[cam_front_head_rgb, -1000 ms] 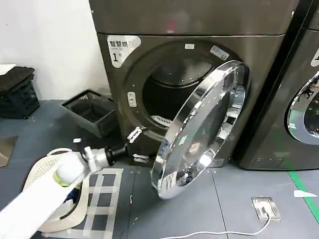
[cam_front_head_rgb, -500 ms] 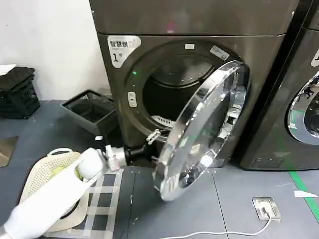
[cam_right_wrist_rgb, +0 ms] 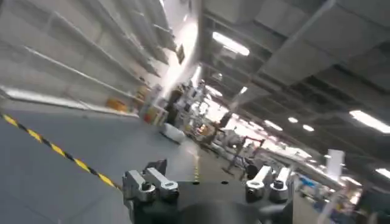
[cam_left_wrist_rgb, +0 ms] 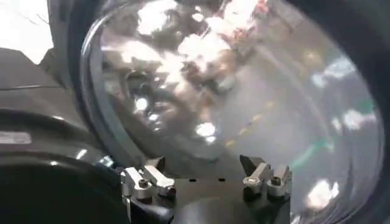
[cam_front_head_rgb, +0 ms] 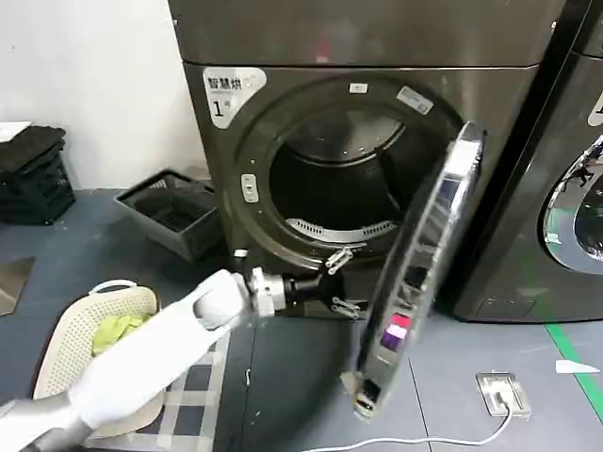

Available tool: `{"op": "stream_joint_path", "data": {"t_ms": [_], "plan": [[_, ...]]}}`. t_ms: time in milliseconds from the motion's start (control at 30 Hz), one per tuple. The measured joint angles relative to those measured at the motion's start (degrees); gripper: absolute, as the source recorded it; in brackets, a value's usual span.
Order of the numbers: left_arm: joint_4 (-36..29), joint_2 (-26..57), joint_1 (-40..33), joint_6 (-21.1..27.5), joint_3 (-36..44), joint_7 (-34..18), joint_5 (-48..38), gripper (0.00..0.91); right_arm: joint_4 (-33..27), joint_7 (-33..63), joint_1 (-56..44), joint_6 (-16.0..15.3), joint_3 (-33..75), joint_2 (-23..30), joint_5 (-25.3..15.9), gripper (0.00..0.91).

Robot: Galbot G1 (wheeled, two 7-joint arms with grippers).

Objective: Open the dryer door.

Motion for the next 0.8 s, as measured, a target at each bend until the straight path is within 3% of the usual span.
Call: {"op": "stream_joint_path", "data": {"t_ms": [333, 800], "plan": [[6.7, -7.8, -4.5, 0.5, 4.1, -0.1, 0.0, 0.907, -0.1, -0.2, -0.8, 1.5, 3.6, 0.4, 3.1, 0.907], [15.8, -18.5, -8.7, 1.0, 7.2, 0.0, 0.6, 0.907, 3.0, -0.1, -0.7, -0.1, 4.5, 0.4, 4.1, 0.907]]}}
